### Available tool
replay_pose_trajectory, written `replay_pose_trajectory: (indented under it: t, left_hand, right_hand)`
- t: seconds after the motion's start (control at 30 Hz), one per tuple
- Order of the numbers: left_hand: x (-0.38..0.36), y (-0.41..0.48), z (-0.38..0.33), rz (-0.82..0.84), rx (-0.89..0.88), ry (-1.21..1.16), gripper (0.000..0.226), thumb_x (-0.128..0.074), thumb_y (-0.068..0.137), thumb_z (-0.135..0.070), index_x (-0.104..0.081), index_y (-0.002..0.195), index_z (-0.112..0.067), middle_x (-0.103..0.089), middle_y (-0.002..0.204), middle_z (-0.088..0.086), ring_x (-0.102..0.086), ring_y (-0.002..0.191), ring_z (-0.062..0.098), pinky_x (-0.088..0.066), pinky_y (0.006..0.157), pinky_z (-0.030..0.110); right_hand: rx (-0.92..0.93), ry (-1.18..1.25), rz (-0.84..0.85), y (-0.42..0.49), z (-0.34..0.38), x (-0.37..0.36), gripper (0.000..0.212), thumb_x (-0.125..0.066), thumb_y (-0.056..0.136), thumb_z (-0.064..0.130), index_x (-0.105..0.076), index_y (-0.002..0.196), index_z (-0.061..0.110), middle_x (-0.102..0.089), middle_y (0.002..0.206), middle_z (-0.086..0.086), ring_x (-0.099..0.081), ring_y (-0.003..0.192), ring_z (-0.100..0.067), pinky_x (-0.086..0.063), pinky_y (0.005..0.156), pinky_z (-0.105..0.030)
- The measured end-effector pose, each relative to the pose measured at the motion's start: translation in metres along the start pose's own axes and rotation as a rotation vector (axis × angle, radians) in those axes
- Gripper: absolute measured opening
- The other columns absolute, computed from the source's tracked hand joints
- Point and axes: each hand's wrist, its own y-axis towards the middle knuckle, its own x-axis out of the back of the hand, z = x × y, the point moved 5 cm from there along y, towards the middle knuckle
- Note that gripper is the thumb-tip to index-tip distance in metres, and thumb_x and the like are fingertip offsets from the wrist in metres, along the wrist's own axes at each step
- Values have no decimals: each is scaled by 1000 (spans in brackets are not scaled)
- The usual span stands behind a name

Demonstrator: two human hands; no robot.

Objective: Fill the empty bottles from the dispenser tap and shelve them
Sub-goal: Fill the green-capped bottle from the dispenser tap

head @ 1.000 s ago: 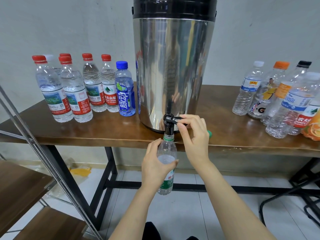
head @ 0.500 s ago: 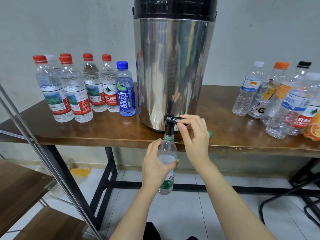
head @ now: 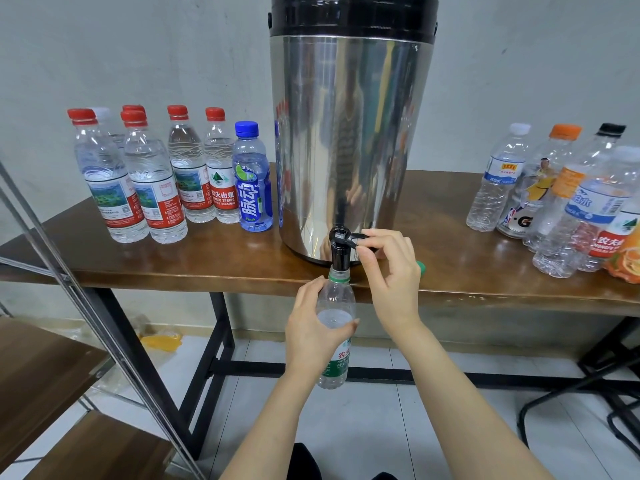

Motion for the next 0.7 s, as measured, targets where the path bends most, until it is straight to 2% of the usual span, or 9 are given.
replay_pose_trajectory:
  t: [0.2, 0.43, 0.7]
  left_hand:
    - [0, 0, 1, 2, 4, 4, 81, -90, 65, -33, -50, 134, -31, -49, 134, -20, -45, 113, -6, -42, 96, 19]
    - [1, -1, 0, -18, -9, -15, 81, -91, 62, -29, -52, 133, -28, -51, 133, -19, -48, 117, -4, -42, 97, 18]
    - [0, -1, 0, -23, -15, -22, 82, -91, 62, -30, -53, 134, -27, -51, 135, -17, -49, 121, 0, -44, 101, 23]
  right_hand:
    - [-9, 3, -2, 0, 0, 0, 20, -56, 95, 26, -70, 92, 12, -64, 107, 5, -51, 94, -3, -43, 80, -17]
    - [-13, 5, 4, -1, -1, -1, 21, -56, 95, 27, -70, 93, 12, -64, 107, 5, -54, 95, -12, -42, 79, -14]
    - [-24, 13, 7, -1, -1, -1, 20, -56, 95, 27, -70, 93, 12, -64, 107, 5, -53, 94, -10, -43, 79, -16]
